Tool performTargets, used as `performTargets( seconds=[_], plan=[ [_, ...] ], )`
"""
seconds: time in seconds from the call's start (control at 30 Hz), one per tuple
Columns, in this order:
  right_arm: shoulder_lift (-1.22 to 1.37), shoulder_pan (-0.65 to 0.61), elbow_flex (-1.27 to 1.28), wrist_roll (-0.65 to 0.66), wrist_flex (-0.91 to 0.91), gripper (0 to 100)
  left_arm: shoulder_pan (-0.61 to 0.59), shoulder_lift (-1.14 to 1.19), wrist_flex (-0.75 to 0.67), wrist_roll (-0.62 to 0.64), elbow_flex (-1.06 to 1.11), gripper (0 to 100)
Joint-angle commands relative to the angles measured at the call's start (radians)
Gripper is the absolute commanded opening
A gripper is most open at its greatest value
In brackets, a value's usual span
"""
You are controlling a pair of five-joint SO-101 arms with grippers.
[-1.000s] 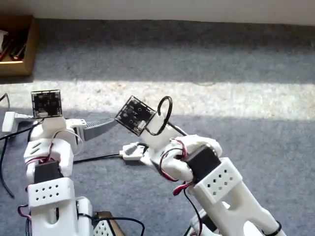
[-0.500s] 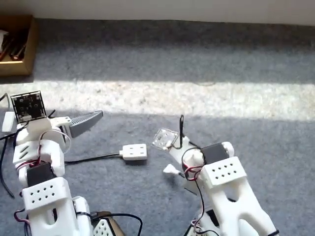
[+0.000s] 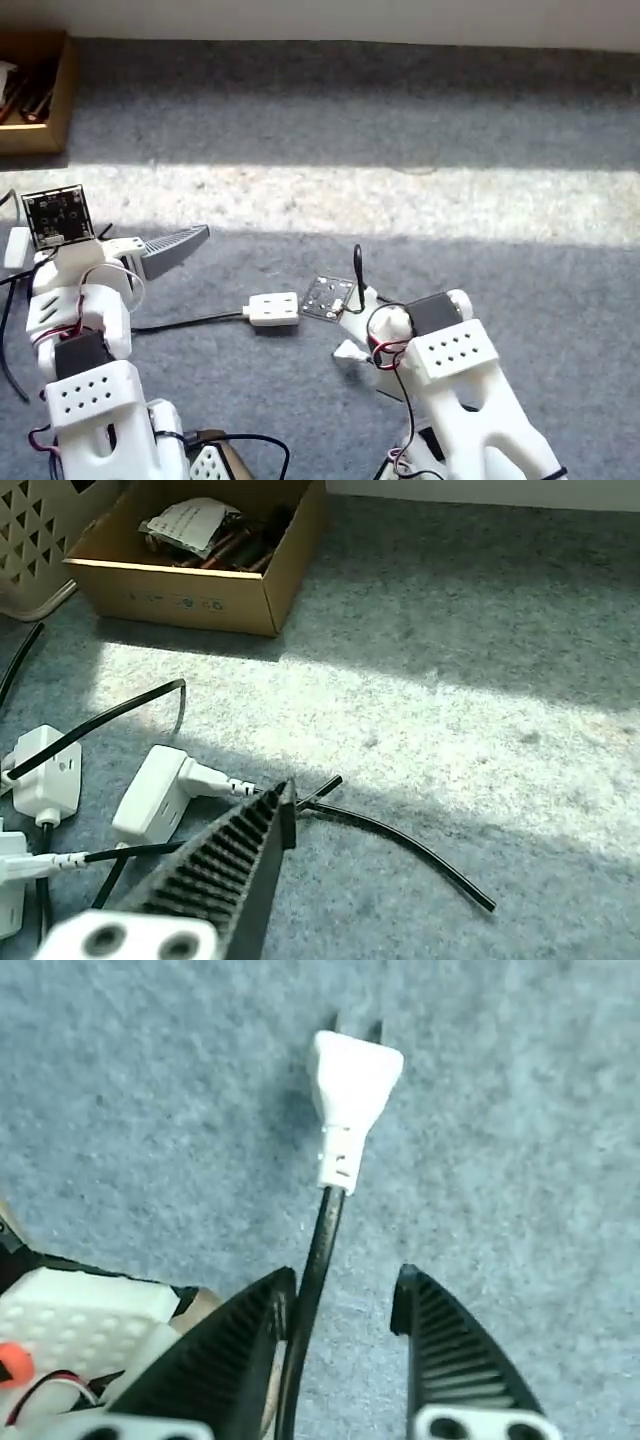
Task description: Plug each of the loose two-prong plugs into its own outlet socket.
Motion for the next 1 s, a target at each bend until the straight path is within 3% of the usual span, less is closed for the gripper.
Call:
performTargets(
  seconds=[0.0,0.37,0.97],
  plan=[
    [-0.015,-0.012,-0.004,0.009,-0.015,17.5,-0.002,-0.010,-0.012,0.005,-0.035,67],
    [-0.015,-0.039,0.157,0.014,-0.171,17.6,0.025,-0.010,0.025,0.005,-0.039,67],
    [-0.012,-0.101,0.091,0.011,-0.255,17.7,0.036,-0.010,0.025,0.005,-0.035,67]
  ],
)
